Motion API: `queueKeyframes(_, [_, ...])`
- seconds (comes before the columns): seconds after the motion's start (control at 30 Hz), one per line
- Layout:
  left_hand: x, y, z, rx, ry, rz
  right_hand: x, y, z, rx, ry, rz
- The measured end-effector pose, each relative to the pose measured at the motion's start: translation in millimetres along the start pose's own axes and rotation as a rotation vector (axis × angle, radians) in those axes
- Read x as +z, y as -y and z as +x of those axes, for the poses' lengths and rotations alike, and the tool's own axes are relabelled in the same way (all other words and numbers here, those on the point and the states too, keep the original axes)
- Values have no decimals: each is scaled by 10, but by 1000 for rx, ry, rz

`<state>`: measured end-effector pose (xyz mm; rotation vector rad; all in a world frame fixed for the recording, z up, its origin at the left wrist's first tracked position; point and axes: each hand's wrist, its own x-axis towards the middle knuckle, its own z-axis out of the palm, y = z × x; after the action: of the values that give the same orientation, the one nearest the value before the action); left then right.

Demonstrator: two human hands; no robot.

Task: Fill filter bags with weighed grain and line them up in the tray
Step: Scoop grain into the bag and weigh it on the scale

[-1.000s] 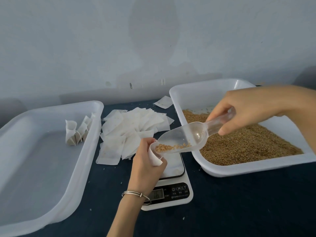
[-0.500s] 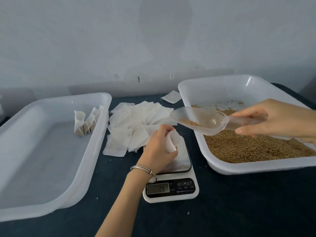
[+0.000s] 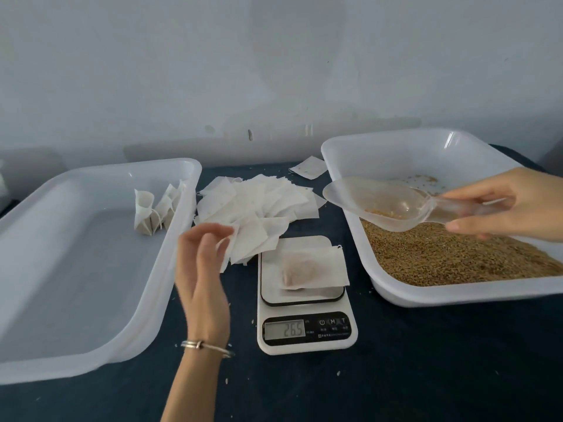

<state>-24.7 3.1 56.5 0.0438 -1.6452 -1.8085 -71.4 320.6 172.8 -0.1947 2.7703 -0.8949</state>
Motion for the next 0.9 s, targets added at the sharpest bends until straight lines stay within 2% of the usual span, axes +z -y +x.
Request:
queueKeyframes(0.07, [-109, 5, -27, -33, -121, -12, 6, -4, -4, -1, -12, -16])
queueKeyframes(0.13, [-183, 25, -48, -48, -174, 12, 19, -9, -7, -5, -48, -1])
queueKeyframes(0.43, [-240, 50, -94, -70, -194, 76, 55, -28, 9, 17, -79, -1])
queueKeyframes(0.73, [-161, 65, -132, -68, -132, 107, 69, -71, 6, 13, -47, -1])
queueKeyframes(0.9, [-41, 86, -216, -28, 36, 214, 44, -170, 11, 2, -50, 14])
